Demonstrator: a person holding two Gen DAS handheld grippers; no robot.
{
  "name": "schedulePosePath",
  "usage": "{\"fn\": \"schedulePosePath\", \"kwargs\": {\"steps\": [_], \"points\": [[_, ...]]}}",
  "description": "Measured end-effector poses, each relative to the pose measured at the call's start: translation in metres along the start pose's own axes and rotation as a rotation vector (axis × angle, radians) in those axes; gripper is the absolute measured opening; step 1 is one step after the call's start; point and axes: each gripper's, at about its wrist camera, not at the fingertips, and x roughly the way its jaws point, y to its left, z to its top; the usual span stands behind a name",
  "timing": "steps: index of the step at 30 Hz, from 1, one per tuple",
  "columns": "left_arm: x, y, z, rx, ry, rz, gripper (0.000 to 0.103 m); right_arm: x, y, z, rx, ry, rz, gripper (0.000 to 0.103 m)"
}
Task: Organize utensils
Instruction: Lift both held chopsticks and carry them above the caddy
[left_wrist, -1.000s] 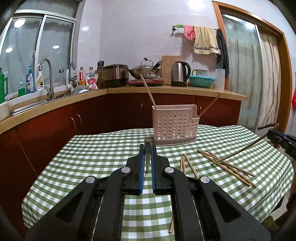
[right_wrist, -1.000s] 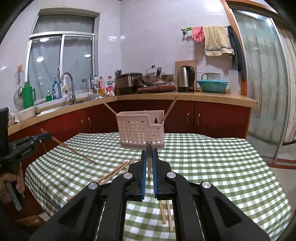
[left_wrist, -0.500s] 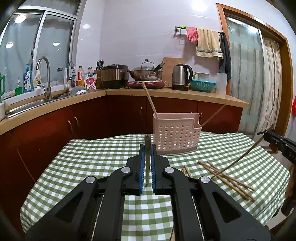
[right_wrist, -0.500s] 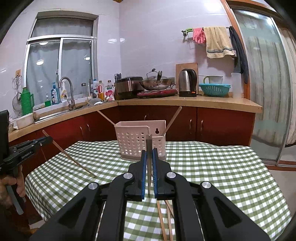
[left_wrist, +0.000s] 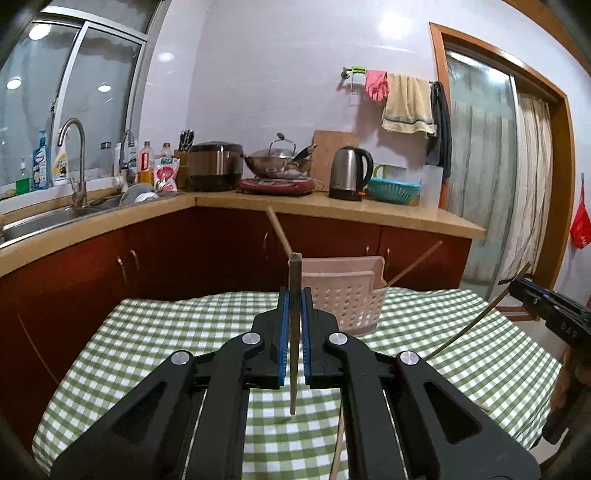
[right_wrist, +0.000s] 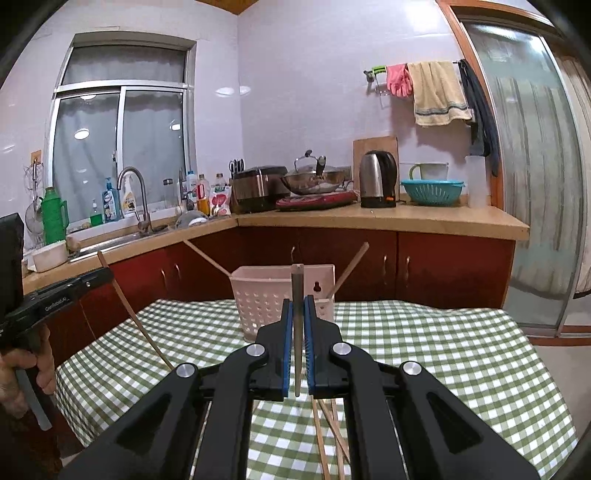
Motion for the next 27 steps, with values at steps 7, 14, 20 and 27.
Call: {"fn": "schedulePosePath", "kwargs": {"steps": [7,14,20,27], "points": [[0.007,-0.005,0.038,-0.002,-0.071,-0.045,0.007,0.003,-0.004,0.030,0.011,-0.057,0.023,0.007],[0.023,-0.018,0.078,0.011,-0.162,-0.054,0.007,0.016,-0.008,0.060,-0.002,-0.122,0.031,0.007],[0.044,-0.026,0.103,0.015,-0.218,-0.049,0.007,0.038,-0.017,0.083,-0.002,-0.160,0.033,0.007],[0.079,-0.028,0.117,-0.004,-0.242,-0.036,0.007,0.067,-0.025,0.098,-0.006,-0.181,0.024,0.007]]}}
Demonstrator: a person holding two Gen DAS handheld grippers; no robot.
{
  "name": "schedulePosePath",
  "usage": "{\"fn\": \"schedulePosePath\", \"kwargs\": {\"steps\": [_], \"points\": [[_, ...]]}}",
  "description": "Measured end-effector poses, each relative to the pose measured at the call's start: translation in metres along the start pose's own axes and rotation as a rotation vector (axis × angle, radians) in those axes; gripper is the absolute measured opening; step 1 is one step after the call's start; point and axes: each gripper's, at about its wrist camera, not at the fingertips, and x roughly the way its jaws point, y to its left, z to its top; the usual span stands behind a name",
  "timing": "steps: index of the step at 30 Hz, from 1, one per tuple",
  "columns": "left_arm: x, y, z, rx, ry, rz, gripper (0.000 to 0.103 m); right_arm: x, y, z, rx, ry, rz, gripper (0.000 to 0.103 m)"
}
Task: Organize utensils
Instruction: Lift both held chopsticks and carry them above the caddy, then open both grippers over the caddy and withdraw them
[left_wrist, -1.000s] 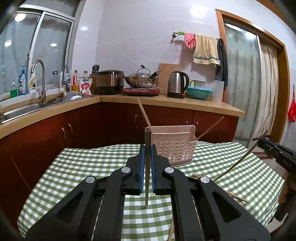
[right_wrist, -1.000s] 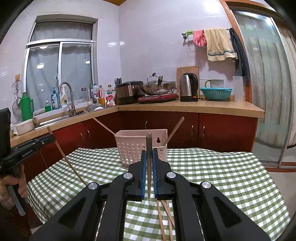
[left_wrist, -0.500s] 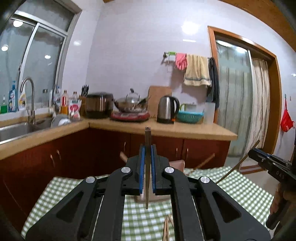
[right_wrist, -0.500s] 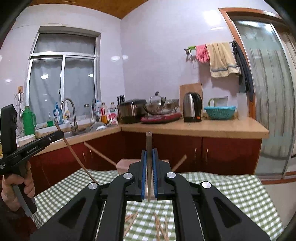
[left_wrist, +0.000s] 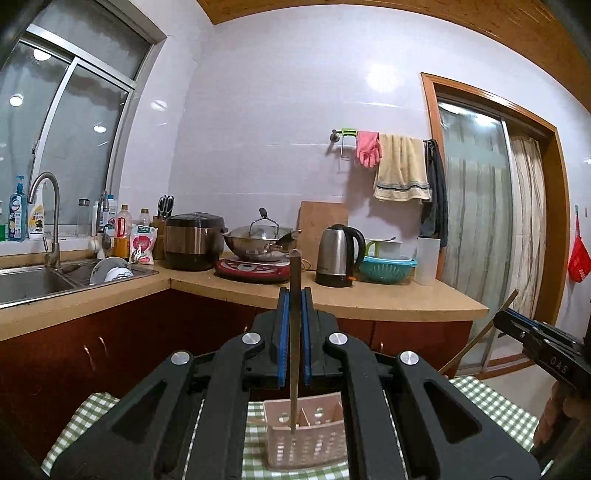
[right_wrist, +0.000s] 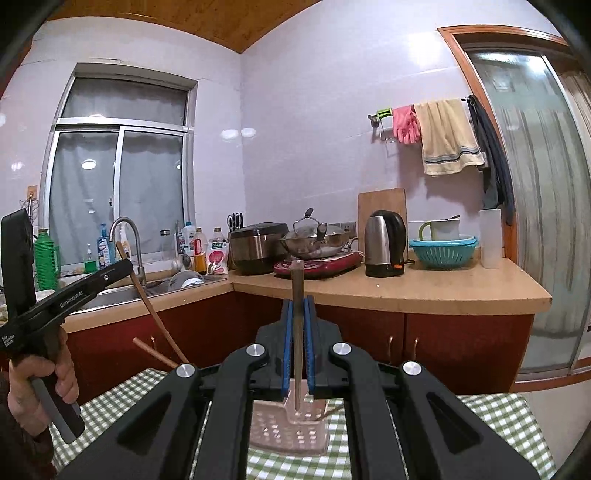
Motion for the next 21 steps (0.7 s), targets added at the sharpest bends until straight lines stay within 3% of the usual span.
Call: {"fn": "schedulePosePath", "kwargs": {"steps": [6,21], "points": [[0.036,0.005,-0.010,-0.027,0.026,0.008,0.007,0.029,-0.006,-0.003,0.003,0.020,-0.001,0.007],[0.083,0.013,-0.063,0.003,0.177,0.019,0.007,0.078,-0.009,-0.054,0.034,0.179,0.008,0.007]]}}
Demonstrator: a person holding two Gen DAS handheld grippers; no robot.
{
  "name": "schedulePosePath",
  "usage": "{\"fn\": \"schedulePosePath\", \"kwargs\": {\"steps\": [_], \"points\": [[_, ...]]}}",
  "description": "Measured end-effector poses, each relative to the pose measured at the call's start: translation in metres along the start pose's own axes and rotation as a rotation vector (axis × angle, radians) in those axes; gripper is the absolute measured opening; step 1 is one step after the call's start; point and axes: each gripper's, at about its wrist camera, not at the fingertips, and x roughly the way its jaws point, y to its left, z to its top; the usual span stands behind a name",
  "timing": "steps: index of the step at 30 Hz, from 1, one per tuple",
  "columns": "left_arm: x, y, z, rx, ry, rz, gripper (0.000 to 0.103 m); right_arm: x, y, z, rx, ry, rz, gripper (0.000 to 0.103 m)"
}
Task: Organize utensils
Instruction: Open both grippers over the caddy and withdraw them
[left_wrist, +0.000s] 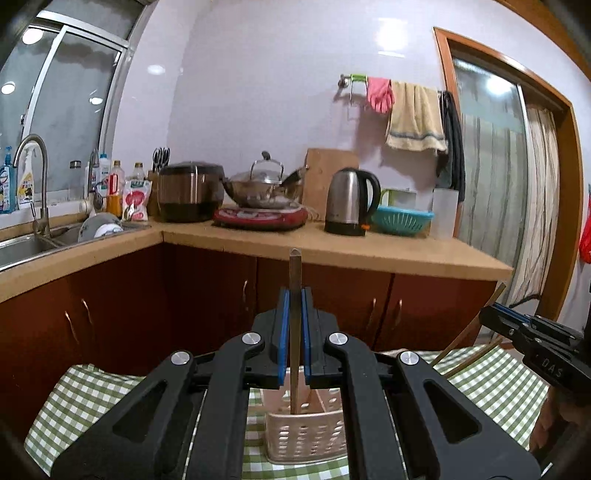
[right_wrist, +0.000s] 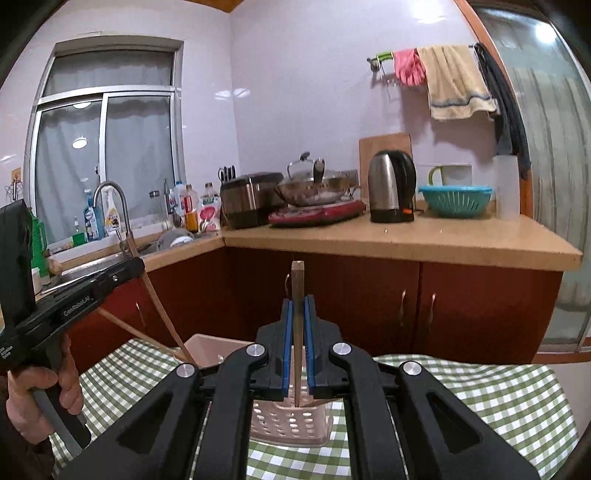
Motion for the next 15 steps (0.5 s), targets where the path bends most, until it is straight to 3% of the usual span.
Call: {"fn": "schedulePosePath", "kwargs": {"steps": [7,9,11,15], "points": [[0.013,0.009,-0.012,-0.015,0.045,0.007,0.009,0.012,0.002,-0.007,-0.004,0.041,-0.006,0.008],[0.015,0.009,-0.013,-0.013,0.050,0.008,0.015,0.011,0.001,-0.008,0.002,0.044,-0.007,0.015],[0.014,0.011,-0.014,-0.018,0.049,0.013,0.034,0.009,0.001,-0.008,0.004,0.035,-0.013,0.031],[0.011,0.014,-0.012,-0.028,0.038,0.019,0.042,0.004,0.004,-0.005,-0.015,0.015,-0.027,0.036]]}}
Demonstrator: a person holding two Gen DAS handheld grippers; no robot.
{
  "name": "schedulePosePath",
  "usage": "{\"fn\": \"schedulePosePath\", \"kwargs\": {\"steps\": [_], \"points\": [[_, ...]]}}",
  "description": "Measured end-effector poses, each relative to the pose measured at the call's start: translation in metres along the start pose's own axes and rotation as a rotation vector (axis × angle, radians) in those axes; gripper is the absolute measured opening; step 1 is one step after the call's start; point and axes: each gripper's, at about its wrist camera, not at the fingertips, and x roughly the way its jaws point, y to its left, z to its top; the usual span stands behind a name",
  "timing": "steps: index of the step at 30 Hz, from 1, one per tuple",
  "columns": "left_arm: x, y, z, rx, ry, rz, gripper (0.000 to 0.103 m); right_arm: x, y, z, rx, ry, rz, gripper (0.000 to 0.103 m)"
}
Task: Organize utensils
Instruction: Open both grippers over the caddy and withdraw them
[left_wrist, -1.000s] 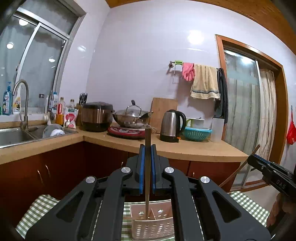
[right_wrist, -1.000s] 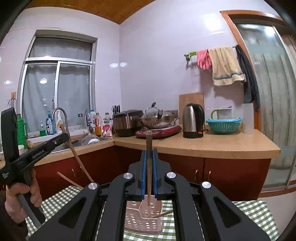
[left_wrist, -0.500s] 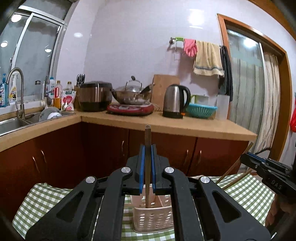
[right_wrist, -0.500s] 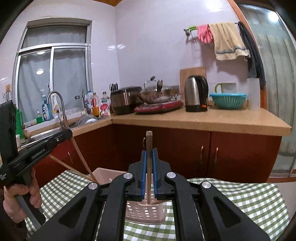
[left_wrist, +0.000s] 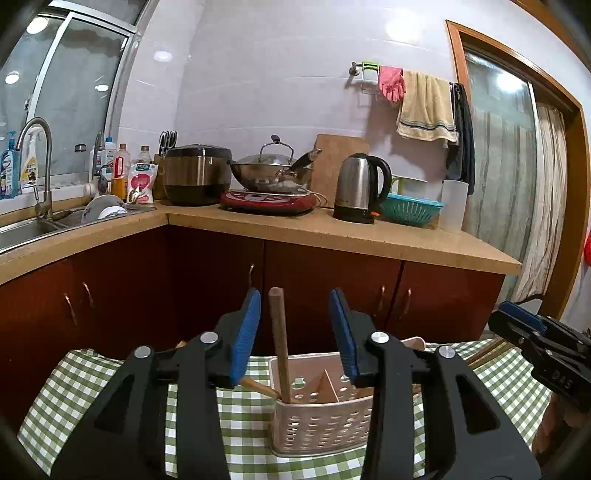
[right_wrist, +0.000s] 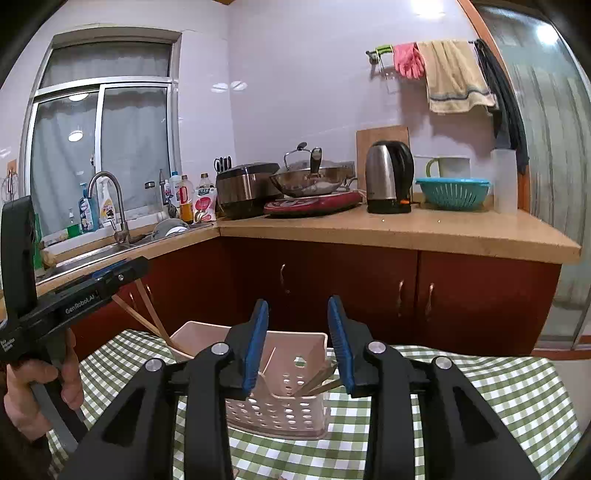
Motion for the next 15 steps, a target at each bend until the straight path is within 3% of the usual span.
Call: {"fn": "schedulePosePath", "kwargs": {"steps": [2,7,15], "points": [[-0.003,0.003,0.002,-0.010,-0.009,0.004,0.050,-0.003,0.001,0.002,-0.004,-0.010,-0.004,0.042],[-0.010,0.007,0.005,-0.025,-0.014,-0.001,0.060,-0.016,0.000,0.004,-0.006,-0.034,-0.017,0.045],[-0.041,0.003,0.004,-0.019,-0.045,-0.006,0.066,-0.052,0.003,0.001,-0.001,-0.061,-0.026,0.046]]}}
